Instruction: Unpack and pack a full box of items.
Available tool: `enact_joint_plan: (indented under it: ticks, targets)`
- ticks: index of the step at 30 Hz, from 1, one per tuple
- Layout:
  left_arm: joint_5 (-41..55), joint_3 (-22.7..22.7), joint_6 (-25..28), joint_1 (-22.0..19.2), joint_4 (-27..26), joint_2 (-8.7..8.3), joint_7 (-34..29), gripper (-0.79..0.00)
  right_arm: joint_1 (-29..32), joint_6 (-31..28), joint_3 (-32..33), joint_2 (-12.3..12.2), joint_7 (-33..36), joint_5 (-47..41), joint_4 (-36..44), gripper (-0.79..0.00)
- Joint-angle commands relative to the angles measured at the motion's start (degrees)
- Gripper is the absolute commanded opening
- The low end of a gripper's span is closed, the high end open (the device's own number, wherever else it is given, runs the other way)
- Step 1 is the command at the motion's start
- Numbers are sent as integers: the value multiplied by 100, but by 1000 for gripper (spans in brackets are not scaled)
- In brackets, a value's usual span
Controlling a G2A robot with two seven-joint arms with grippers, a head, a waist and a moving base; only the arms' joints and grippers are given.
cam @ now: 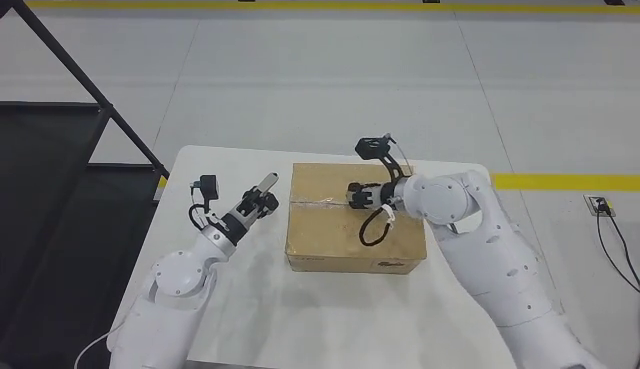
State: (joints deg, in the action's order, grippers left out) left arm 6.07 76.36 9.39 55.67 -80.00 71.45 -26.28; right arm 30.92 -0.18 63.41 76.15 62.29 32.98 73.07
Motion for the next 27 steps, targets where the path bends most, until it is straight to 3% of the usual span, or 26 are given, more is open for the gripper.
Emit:
enact_joint_plan:
  ticks: [1, 11, 21, 27]
  targets:
    - [3, -2, -1, -19, -1, 0, -11, 0, 85, 145, 165, -48, -6, 92, -7, -785]
    - [-16, -13, -15, -88, 17, -1, -36, 0, 179, 172, 454, -151, 3, -5, -228, -785]
    - [-9, -25, 30, -170, 65, -4, -130, 0, 891, 435, 1318, -414, 83, 75, 410, -785]
    - [18, -19, 40, -191, 88, -7, -171, 0, 1581, 346, 2223, -593, -142, -233, 995, -785]
